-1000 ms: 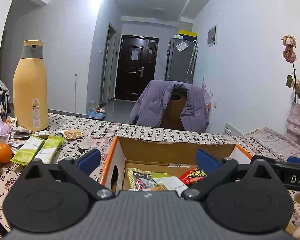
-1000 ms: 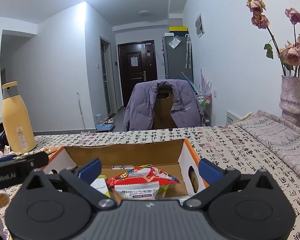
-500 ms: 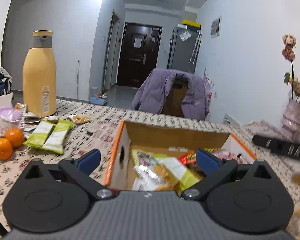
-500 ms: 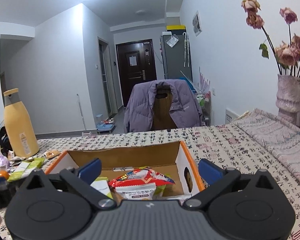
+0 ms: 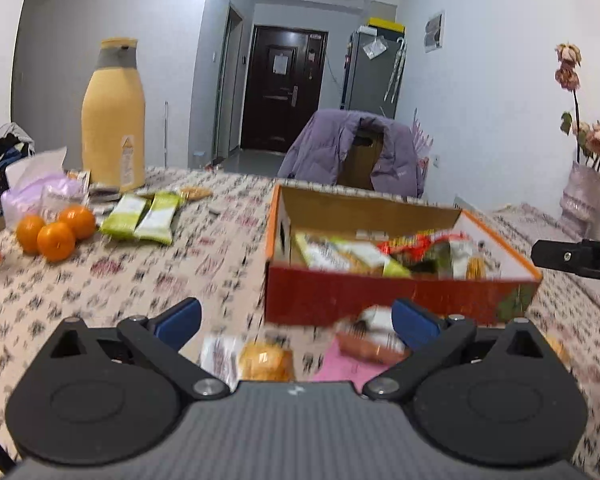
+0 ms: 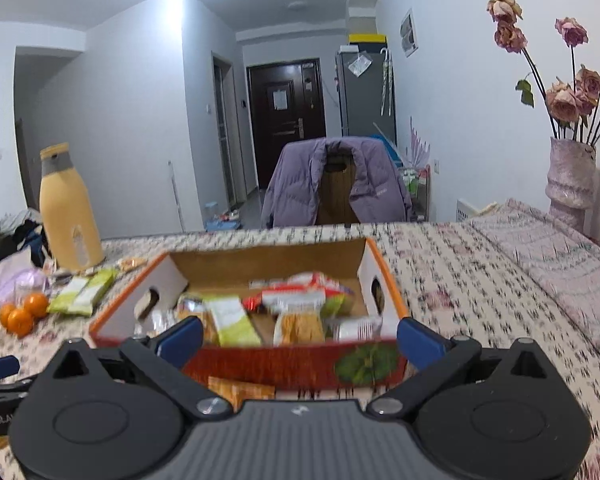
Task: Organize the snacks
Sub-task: 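Grasp the orange pumpkin-seed cracker packet with the right gripper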
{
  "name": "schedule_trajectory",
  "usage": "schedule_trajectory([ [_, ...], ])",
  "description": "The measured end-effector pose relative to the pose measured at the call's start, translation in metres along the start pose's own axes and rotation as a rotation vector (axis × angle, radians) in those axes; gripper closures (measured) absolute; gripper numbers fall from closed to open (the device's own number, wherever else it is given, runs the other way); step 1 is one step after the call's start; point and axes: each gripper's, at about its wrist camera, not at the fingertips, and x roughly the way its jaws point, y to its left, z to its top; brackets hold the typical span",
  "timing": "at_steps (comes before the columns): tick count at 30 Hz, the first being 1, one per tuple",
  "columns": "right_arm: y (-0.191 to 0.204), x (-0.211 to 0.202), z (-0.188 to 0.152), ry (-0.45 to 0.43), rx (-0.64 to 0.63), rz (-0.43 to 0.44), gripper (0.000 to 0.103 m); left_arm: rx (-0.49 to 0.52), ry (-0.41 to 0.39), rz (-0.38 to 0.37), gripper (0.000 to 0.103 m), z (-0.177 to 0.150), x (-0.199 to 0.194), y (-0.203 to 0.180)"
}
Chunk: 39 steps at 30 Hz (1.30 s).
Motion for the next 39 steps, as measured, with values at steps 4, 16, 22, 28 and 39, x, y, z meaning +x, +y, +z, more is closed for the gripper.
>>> schedule_trajectory([
  [4, 0.003, -0.009, -0.022, 0.040, -0.015, 0.001, 0.000, 0.008, 0.036, 0.008, 0.000, -0.020, -0.005, 0.007],
  [16, -0.001, -0.030, -0.069, 0.142, 0.001, 0.001, 0.000, 0.030, 0.096, -0.017, 0.000, -0.051, -0.012, 0.014],
  [22, -0.002, -0.032, -0.086, 0.186, -0.005, 0.003, 0.000, 0.010, 0.100, -0.031, 0.000, -0.054, -0.014, 0.019],
  [28, 0.008, -0.028, -0.095, 0.220, -0.040, 0.012, 0.000, 0.019, 0.105, -0.045, 0.000, -0.056, -0.015, 0.019],
  [39, 0.026, -0.004, -0.101, 0.300, -0.124, 0.046, 0.028, -0.011, 0.130, -0.089, 0.000, -0.057, -0.010, 0.023],
])
